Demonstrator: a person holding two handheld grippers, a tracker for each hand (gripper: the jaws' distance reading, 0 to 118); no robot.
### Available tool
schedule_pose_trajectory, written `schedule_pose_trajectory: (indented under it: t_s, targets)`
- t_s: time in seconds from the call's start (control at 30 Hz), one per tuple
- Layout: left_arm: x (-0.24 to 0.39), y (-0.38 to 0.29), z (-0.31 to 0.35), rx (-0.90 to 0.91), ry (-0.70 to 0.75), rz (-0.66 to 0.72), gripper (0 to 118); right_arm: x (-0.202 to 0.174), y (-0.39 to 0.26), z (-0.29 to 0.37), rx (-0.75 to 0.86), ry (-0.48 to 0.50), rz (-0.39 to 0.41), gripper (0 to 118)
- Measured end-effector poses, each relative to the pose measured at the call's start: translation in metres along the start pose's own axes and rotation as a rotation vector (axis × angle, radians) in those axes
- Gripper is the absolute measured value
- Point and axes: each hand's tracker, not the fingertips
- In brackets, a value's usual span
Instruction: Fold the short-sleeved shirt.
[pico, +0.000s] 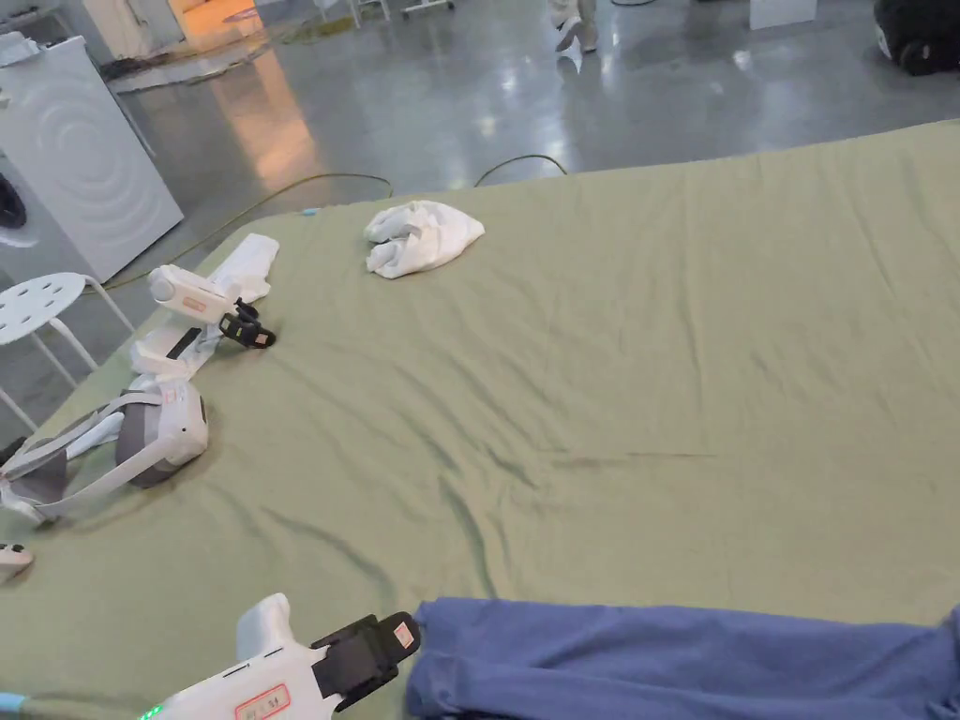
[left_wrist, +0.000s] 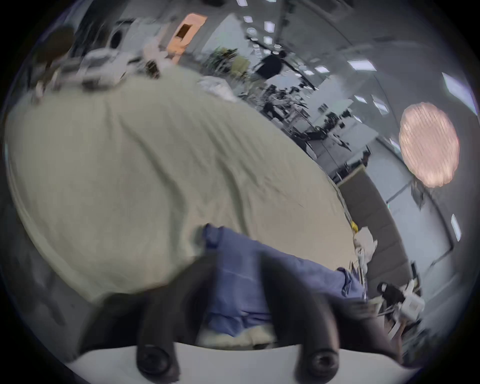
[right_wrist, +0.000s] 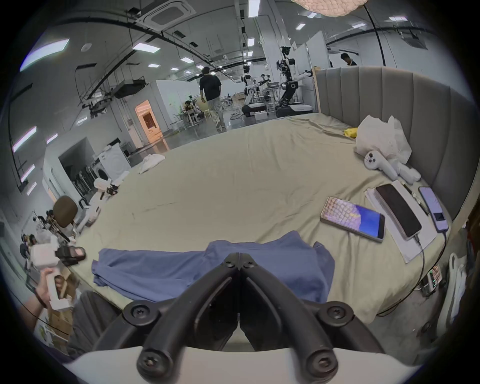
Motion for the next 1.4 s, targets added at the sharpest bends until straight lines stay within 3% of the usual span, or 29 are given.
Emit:
schedule_pose_trajectory:
  t_s: [0.03, 0.2, 0.33, 0.43, 0.53, 0.57, 0.73, 0.87, 0.97, 1.03, 1.2, 1.3, 1.4]
  targets:
    - [-0.021, 0.0, -0.012, -0.023, -0.01, 0.051, 89, 0.001, 0.0, 0.0, -0.006, 0.012, -0.021, 0]
    - [-0.07, -0.02, -0.05, -0.125, -0.33, 0.45, 89, 0.015, -0.007, 0.003, -0.02, 0.0, -0.039, 0]
    - [-0.065, -0.032, -0.061, -0.062, -0.476, 0.584, 87, 0.021, -0.014, 0.009, -0.039, -0.013, -0.033, 0]
    - [-0.028, -0.034, -0.062, -0.135, -0.36, 0.406, 69, 0.019, -0.016, 0.014, -0.048, -0.017, -0.025, 0]
    - [-0.003, -0.041, -0.075, -0.221, -0.339, 0.362, 23, 0.019, -0.019, 0.014, -0.049, -0.017, -0.031, 0]
    - [0.001, -0.037, -0.074, -0.215, -0.287, 0.337, 14, 0.018, -0.02, 0.013, -0.049, -0.017, -0.036, 0]
    - [-0.015, -0.002, -0.039, -0.082, -0.241, 0.247, 10, 0.017, -0.022, 0.016, -0.037, -0.012, -0.066, 0]
    - [-0.016, 0.044, 0.023, 0.035, -0.06, 0.076, 10, 0.021, -0.025, 0.013, -0.04, 0.001, -0.072, 0]
    - [0.003, 0.069, 0.059, 0.094, 0.137, -0.169, 10, 0.02, -0.028, 0.011, -0.023, 0.02, -0.076, 0]
    - [0.036, 0.069, 0.07, 0.107, 0.125, -0.306, 10, 0.016, -0.027, 0.009, -0.025, 0.024, -0.077, 0]
    - [0.135, 0.009, 0.017, -0.012, 0.094, -0.572, 10, 0.008, -0.021, 0.008, -0.009, 0.055, -0.095, 0]
    - [0.15, -0.039, -0.042, -0.157, 0.027, -0.599, 10, 0.004, -0.022, 0.011, 0.005, 0.055, -0.098, 0]
    - [0.169, -0.083, -0.094, -0.22, 0.083, -0.654, 12, 0.006, -0.026, 0.019, 0.011, 0.046, -0.112, 0]
